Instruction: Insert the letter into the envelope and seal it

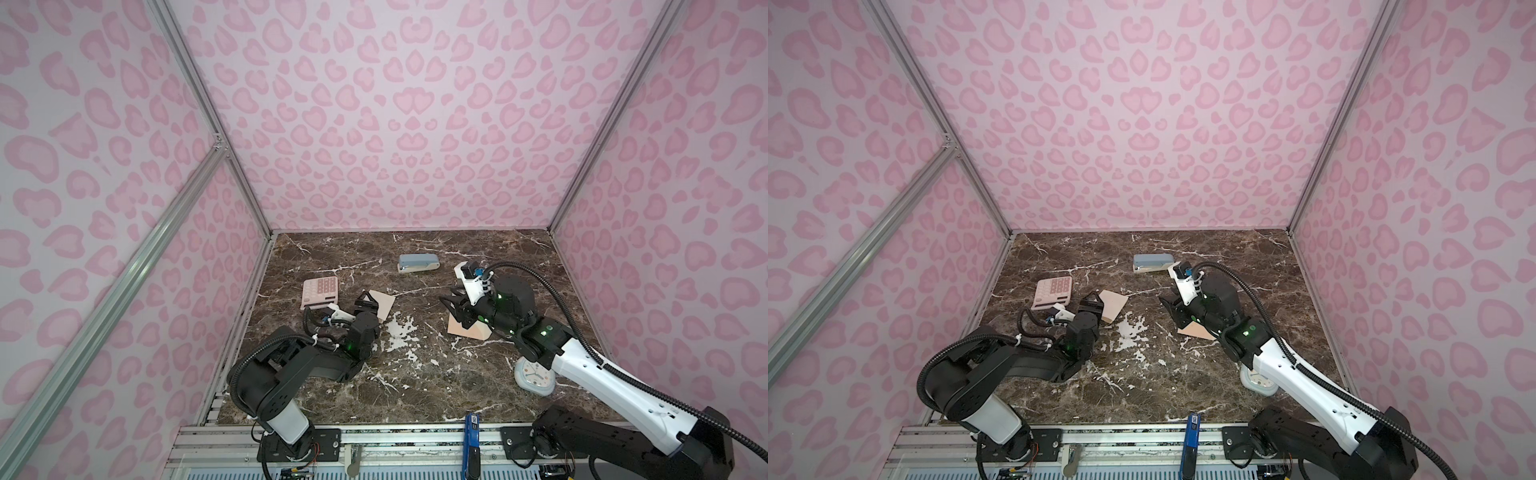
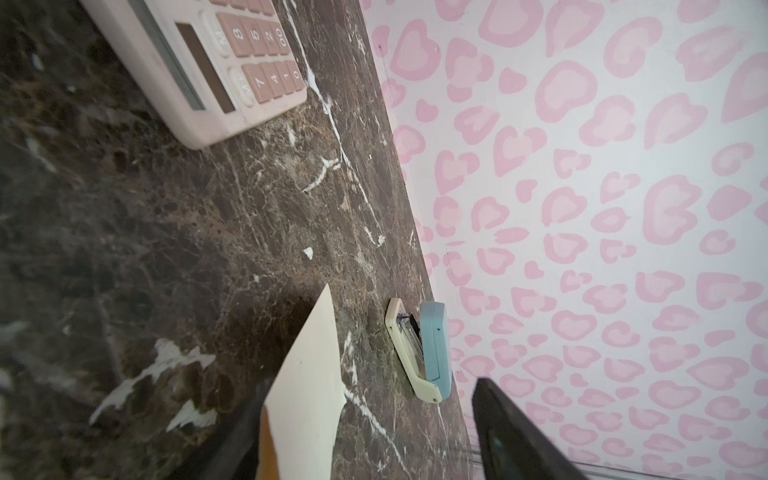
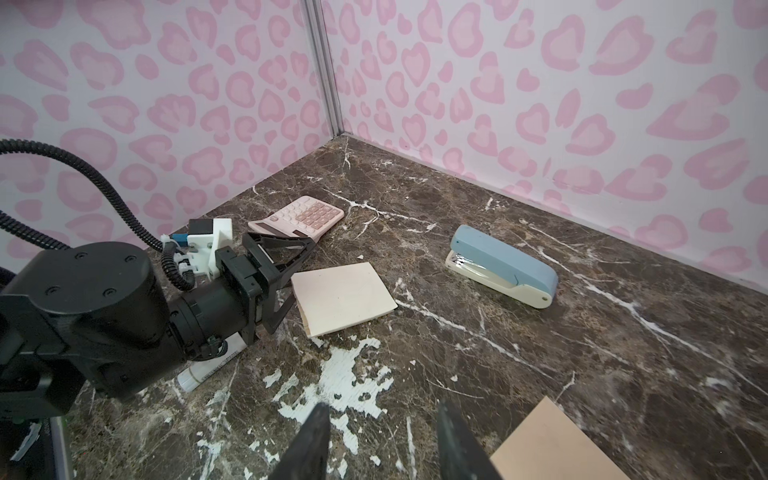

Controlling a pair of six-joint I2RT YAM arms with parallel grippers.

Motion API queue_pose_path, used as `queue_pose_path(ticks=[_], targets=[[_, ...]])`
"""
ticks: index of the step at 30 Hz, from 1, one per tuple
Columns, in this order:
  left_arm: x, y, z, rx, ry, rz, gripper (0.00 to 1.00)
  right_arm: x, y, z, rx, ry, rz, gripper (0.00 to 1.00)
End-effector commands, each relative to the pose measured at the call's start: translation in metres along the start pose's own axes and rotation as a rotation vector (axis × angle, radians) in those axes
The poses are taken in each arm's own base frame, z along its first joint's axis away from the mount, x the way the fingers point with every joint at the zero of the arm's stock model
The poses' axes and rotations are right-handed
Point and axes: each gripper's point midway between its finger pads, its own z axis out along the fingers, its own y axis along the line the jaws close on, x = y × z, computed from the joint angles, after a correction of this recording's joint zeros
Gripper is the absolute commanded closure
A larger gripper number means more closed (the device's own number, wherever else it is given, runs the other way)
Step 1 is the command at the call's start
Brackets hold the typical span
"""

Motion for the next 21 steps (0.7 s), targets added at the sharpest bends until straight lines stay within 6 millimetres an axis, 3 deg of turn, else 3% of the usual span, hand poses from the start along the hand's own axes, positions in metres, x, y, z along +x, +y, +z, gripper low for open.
queue_pose_path(ticks=[1,9,21], targets=[[-0.005,0.006,-0.003,-0.04,-0.021,0.036,0.2,0.0,-0.002,-0.001,0.013,-0.004,-0.009,0.55],[-0.008,-0.001,-0.011,-0.049,-0.016,0.051,0.17,0.0,-0.002,-0.001,0.015,-0.006,-0.011,0.56],[-0.015,0.014,-0.024,-0.201,0.003,0.102,0.03,-0.001,-0.001,0.001,0.011,-0.008,-0.01,0.56]])
